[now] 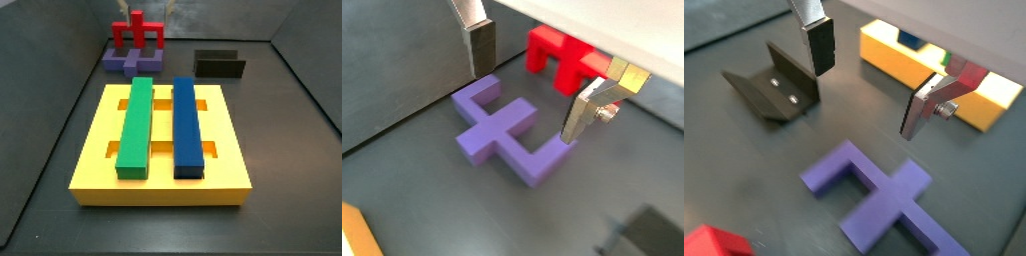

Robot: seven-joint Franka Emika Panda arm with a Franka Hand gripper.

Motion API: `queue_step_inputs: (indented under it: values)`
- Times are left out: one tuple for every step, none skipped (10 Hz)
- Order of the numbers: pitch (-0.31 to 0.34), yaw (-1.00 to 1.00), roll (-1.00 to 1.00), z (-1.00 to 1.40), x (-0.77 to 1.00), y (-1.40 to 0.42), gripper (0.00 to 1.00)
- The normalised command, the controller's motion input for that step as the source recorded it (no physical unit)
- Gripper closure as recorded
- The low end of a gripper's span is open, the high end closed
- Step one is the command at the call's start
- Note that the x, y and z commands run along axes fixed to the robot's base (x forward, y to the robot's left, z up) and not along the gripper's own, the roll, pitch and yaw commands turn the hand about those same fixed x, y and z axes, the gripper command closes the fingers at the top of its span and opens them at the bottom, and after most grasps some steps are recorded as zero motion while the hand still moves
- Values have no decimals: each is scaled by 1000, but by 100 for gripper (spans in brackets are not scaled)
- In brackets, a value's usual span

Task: Pick up the purple object. Move up. Place the purple object on the fixture. Regrasp the purple object. Move to above the board. Insert the purple object.
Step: Pick up the purple object.

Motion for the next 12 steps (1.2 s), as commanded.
queue_step_inputs:
  values:
    - [-116,0,0,-926,-529,-200,0]
    - [-64,-14,0,-986,-346,-177,0]
    - [-44,-140,-20,-1000,-157,-3,0]
    - [27,-251,0,-957,0,0,0]
    - [64,-274,0,-851,0,0,0]
    - [0,-106,0,-883,-40,-109,0]
    - [0,0,0,-851,-80,-46,0]
    - [0,66,31,-760,-117,-69,0]
    - [0,46,61,-660,-63,-26,0]
    - [0,0,103,-563,-111,0,0]
    - [26,0,206,-497,-40,-6,0]
    - [66,0,279,-471,0,0,0]
